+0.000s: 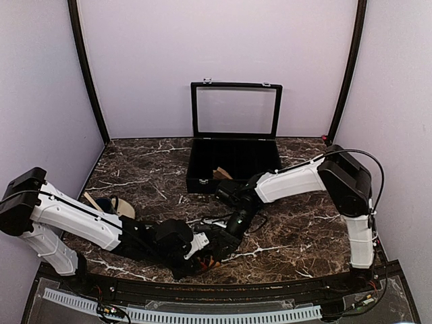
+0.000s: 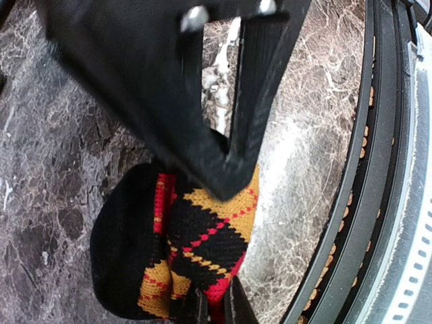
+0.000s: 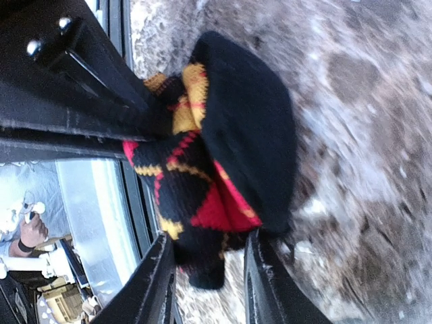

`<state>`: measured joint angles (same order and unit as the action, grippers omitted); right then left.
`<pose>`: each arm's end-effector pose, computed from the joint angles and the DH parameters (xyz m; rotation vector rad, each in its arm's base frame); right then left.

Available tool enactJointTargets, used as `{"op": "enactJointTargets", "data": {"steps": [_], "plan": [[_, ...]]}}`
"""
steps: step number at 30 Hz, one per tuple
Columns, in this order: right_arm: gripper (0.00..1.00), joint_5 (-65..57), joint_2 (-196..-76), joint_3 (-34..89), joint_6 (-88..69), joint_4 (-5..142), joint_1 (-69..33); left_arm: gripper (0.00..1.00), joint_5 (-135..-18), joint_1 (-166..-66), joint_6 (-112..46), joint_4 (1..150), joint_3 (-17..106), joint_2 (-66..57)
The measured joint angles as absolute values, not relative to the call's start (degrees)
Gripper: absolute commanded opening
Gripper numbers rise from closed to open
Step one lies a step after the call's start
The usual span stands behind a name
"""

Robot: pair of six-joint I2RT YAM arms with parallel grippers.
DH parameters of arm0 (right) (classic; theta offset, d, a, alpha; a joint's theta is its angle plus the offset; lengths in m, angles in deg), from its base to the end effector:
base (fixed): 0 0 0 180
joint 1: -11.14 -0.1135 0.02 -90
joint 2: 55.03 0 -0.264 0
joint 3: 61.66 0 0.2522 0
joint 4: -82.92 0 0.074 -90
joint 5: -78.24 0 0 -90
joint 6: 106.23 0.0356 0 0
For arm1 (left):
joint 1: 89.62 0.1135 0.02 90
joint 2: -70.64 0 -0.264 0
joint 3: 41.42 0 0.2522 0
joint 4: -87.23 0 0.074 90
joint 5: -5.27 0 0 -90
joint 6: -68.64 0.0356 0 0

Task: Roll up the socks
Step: Roll the sock at the center of the board.

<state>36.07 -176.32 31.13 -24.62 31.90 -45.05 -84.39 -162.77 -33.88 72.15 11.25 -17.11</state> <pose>0.1987 0.3442 0.1225 1.5416 -2.2330 -1.1999 0.0828 -0.2740 0.1482 1.2958 2.2107 -0.6369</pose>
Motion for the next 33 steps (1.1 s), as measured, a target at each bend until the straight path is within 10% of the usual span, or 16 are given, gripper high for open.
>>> {"op": "enactJointTargets", "data": {"steps": [33], "plan": [[0.33, 16.2, -145.7, -1.7, -11.5, 62.0, -41.2, 0.0, -43.1, -142.5, -32.5, 68.1, 19.8, -30.8]]}}
